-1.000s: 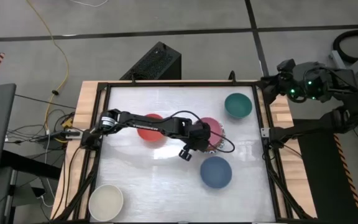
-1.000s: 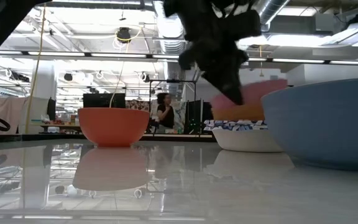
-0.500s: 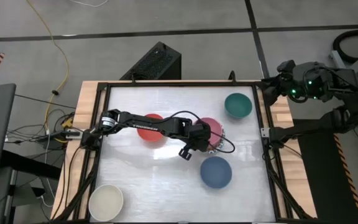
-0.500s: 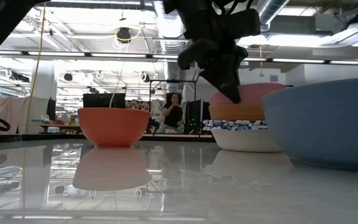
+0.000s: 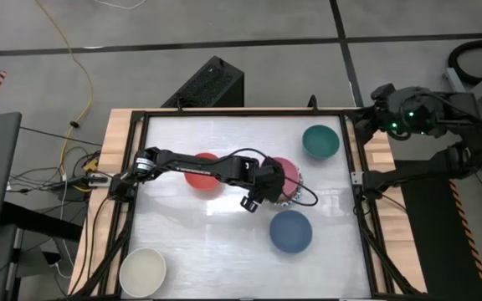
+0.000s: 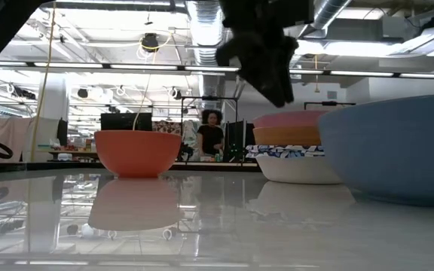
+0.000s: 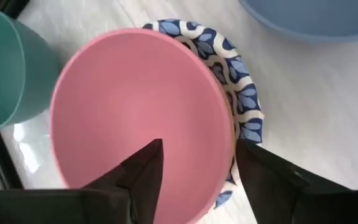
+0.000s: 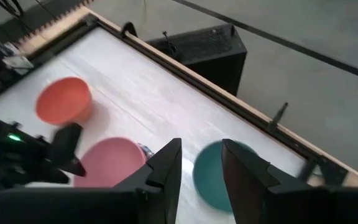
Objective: Nest bowls inside each other
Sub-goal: Stack the green bowl on top of the pink bowl
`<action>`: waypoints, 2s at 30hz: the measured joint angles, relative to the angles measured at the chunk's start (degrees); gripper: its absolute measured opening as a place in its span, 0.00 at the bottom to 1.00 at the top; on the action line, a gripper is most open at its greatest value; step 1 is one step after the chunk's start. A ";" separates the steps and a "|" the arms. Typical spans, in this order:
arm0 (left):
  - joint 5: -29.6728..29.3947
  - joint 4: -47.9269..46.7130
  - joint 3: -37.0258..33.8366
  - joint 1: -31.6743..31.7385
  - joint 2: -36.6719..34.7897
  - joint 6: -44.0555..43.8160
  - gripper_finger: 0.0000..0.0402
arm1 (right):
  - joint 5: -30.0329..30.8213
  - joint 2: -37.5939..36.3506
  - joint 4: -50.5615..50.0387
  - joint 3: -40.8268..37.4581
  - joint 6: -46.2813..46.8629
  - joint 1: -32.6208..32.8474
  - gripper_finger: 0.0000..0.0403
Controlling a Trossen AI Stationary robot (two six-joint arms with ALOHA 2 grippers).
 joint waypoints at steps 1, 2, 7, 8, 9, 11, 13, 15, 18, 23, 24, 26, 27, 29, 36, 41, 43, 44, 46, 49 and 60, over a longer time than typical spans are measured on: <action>0.00 -1.50 1.22 0.08 0.00 -0.38 0.48 | 0.09 0.26 -0.70 -0.10 0.55 0.00 0.33; 0.05 -3.07 2.58 0.19 0.07 -0.52 0.48 | 0.30 0.44 -1.03 -0.65 1.24 -0.01 0.33; 0.25 -11.43 10.01 1.39 0.07 -3.54 0.48 | 1.56 0.71 -1.25 -8.03 1.79 -0.49 0.33; 0.75 -13.90 11.82 1.78 0.09 -4.39 0.48 | 1.55 1.00 -1.34 -9.98 1.80 -0.96 0.33; 1.97 -16.28 13.51 2.32 0.09 -5.18 0.47 | 1.54 1.09 -1.30 -11.96 1.78 -1.54 0.33; 6.19 -19.97 16.86 3.54 0.09 -6.93 0.47 | 1.51 1.08 -1.09 -16.26 1.75 -2.83 0.33; 11.24 -23.99 19.89 5.07 0.07 -8.89 0.47 | 0.95 1.17 0.44 -20.54 1.75 -4.30 0.33; 15.60 -24.87 18.84 6.77 -1.42 -10.54 0.47 | -1.46 1.26 2.64 -24.68 1.24 -5.91 0.33; 21.33 -27.00 17.92 9.15 -3.16 -12.29 0.47 | -3.71 0.61 5.51 -29.93 -1.85 -8.62 0.33; 31.14 -28.79 17.90 11.95 -4.74 -14.35 0.47 | -7.23 0.75 12.44 -37.66 -8.00 -12.61 0.33; 32.07 -28.83 17.88 12.26 -5.32 -14.44 0.47 | -9.09 0.78 14.29 -39.03 -9.13 -13.42 0.33; 32.62 -28.64 17.86 12.69 -6.13 -14.30 0.47 | -12.73 0.57 18.46 -41.49 -12.04 -15.38 0.33; 32.66 -28.52 17.86 12.74 -6.79 -14.03 0.47 | -14.32 0.48 20.00 -42.67 -13.99 -16.30 0.33; 32.87 -28.46 17.88 12.83 -7.70 -13.44 0.47 | -16.61 0.71 22.11 -44.71 -18.28 -17.90 0.33; 34.64 -27.85 17.86 12.81 -10.74 -12.92 0.47 | -19.94 2.94 26.69 -50.20 -29.17 -20.80 0.33; 34.64 -27.92 17.86 12.87 -11.58 -12.96 0.47 | -24.43 5.95 29.44 -52.44 -32.38 -21.49 0.37; 34.53 -27.91 17.86 12.88 -11.69 -12.99 0.47 | -23.84 7.55 29.71 -53.23 -32.54 -21.49 0.39; 34.27 -28.04 17.86 12.90 -11.69 -13.27 0.47 | -22.97 8.37 29.99 -53.68 -32.53 -21.49 0.40; 34.05 -28.11 17.86 12.90 -11.69 -13.72 0.47 | -22.77 9.82 31.04 -54.65 -33.17 -21.71 0.42; 33.98 -28.09 17.86 12.90 -11.69 -13.74 0.47 | -22.65 12.00 32.02 -55.04 -33.57 -21.94 0.43; 29.03 -29.42 17.86 12.92 -11.69 -12.94 0.47 | -20.42 19.96 33.43 -55.12 -33.83 -23.39 0.18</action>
